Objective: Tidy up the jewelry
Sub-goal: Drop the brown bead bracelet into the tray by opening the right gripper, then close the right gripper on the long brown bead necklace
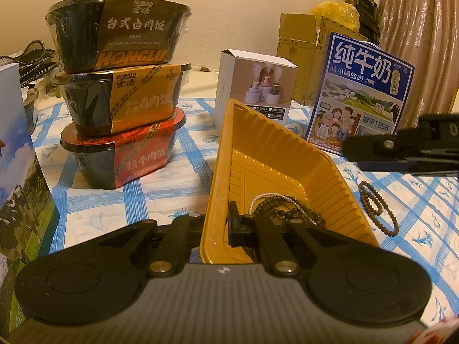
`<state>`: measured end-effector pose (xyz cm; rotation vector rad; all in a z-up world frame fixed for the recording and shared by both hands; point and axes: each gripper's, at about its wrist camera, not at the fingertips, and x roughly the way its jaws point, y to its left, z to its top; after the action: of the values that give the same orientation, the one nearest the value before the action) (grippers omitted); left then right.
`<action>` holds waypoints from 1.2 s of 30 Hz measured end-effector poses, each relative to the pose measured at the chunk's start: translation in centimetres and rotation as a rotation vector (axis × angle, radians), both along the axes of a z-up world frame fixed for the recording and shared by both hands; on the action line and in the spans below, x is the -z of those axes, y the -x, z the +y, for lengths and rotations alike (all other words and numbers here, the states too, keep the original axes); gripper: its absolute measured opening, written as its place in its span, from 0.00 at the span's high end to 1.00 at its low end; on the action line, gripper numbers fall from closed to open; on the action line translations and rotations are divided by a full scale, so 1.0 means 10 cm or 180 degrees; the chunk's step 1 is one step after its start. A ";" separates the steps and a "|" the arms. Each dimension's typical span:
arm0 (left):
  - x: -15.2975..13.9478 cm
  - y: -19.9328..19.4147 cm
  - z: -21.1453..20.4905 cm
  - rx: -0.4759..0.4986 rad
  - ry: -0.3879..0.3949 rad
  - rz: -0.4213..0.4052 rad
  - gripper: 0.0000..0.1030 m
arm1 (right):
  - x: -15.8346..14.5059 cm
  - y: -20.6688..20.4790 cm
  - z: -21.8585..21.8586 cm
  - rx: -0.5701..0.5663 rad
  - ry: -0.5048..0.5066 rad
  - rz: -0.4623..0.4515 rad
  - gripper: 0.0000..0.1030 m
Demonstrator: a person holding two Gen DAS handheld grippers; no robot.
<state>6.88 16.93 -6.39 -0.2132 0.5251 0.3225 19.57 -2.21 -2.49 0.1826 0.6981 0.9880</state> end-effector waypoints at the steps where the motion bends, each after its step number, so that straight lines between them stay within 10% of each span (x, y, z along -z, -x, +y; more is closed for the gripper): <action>1: 0.00 0.00 0.00 -0.0001 0.0001 0.0000 0.94 | 0.02 -0.01 -0.07 0.0049 0.0040 0.0010 0.57; 36: 0.00 -0.01 0.00 -0.0008 -0.0027 0.0014 0.95 | 0.64 -0.12 -1.16 0.0895 0.0945 0.0233 0.56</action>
<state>6.95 16.90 -6.41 -0.2051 0.5279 0.3275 20.74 -13.83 -8.87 0.0540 0.8517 0.6034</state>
